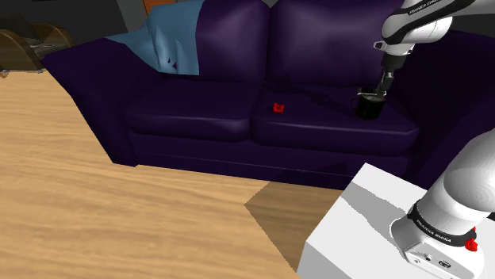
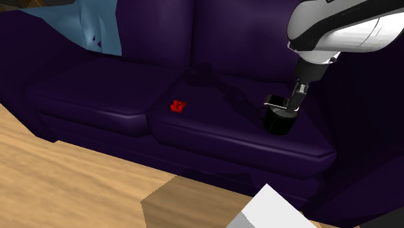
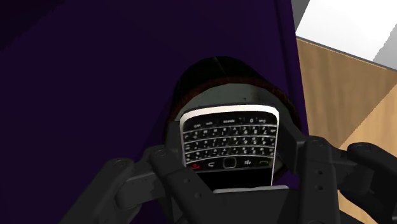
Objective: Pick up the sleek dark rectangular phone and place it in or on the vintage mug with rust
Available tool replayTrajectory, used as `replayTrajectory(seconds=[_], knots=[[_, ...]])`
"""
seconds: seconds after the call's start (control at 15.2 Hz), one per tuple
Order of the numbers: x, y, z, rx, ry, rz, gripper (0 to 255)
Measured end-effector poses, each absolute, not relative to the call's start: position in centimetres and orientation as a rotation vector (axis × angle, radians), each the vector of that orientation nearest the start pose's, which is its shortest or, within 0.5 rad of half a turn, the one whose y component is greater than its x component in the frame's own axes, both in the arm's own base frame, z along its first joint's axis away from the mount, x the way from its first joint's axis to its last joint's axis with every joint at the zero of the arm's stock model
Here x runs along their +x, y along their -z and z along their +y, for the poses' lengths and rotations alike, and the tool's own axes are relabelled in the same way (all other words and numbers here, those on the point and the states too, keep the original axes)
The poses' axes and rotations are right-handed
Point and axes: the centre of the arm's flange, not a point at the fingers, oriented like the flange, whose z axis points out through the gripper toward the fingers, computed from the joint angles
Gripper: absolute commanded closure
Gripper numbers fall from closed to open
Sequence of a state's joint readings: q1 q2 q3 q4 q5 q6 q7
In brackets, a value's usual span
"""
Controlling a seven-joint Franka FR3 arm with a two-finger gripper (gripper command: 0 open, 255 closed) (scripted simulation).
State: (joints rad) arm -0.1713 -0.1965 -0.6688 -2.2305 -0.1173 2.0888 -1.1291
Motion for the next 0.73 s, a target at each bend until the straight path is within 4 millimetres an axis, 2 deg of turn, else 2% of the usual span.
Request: replayTrajectory(seconds=[0.2, 0.26, 0.66, 0.73], knots=[[32.23, -43.72, -38.05, -3.095, 0.040, -0.555, 255], [32.23, -43.72, -38.05, -3.095, 0.040, -0.555, 0], [32.22, -43.70, -38.06, -3.095, 0.039, -0.555, 0], [32.17, -44.45, -37.96, -3.096, 0.040, -0.555, 0]])
